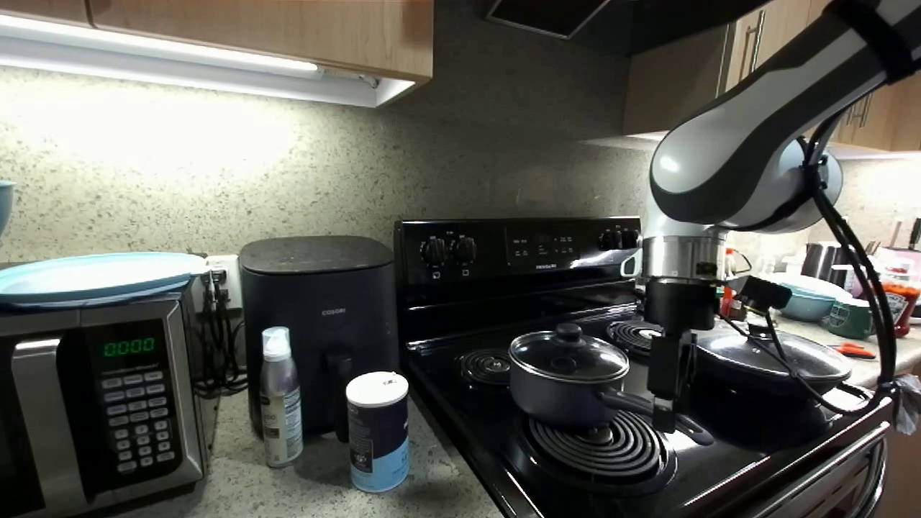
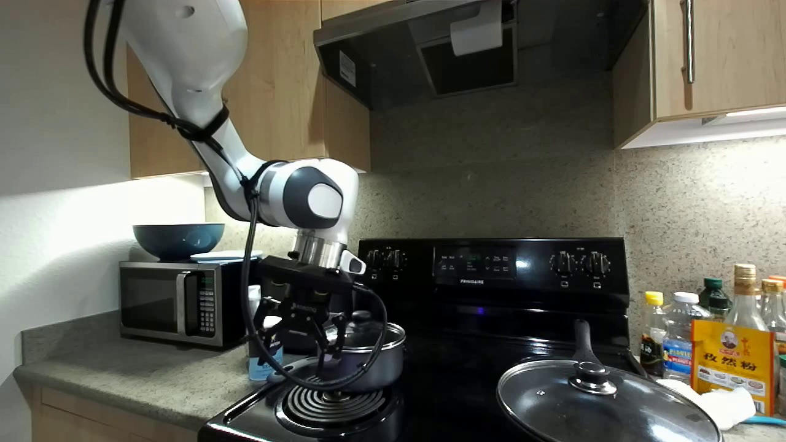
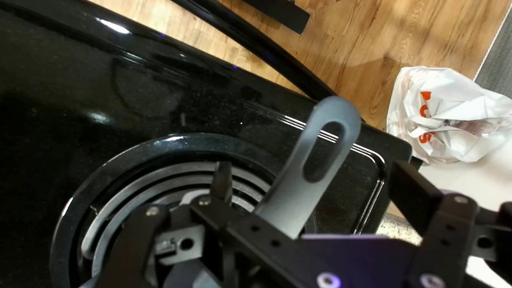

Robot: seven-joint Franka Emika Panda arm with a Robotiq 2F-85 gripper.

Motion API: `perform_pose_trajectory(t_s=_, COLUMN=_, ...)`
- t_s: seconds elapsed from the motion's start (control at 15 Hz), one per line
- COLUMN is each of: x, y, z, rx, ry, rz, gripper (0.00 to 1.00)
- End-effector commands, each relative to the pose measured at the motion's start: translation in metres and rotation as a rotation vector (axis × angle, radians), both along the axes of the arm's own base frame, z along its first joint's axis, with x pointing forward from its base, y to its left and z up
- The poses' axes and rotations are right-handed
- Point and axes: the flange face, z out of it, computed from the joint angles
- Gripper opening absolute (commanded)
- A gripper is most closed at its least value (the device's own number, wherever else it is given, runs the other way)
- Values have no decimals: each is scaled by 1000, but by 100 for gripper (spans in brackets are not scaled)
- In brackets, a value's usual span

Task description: Move the pot on the front cooker

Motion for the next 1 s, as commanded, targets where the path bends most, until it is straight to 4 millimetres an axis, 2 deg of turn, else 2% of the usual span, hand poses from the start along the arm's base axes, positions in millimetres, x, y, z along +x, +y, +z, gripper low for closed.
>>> perform_pose_trajectory(t_s=0.0, x=3, y=-2, z=-5, rx=-8, ry=21, rz=-6, gripper=100)
perform_pose_trajectory(t_s=0.13, x=4, y=-2, z=-6, rx=-3, ry=26, rz=-4, gripper=100)
perform_pose_trajectory(t_s=0.2, x=4, y=-2, z=-7, rx=-1, ry=27, rz=-3, gripper=75)
perform_pose_trajectory(t_s=0.27, x=4, y=-2, z=-7, rx=-4, ry=25, rz=1, gripper=74)
perform_pose_trajectory(t_s=0.73, x=5, y=-1, z=-5, rx=-10, ry=17, rz=7, gripper=27)
perform_pose_trajectory(t_s=0.93, x=6, y=-5, z=-4, rx=-8, ry=14, rz=2, gripper=17)
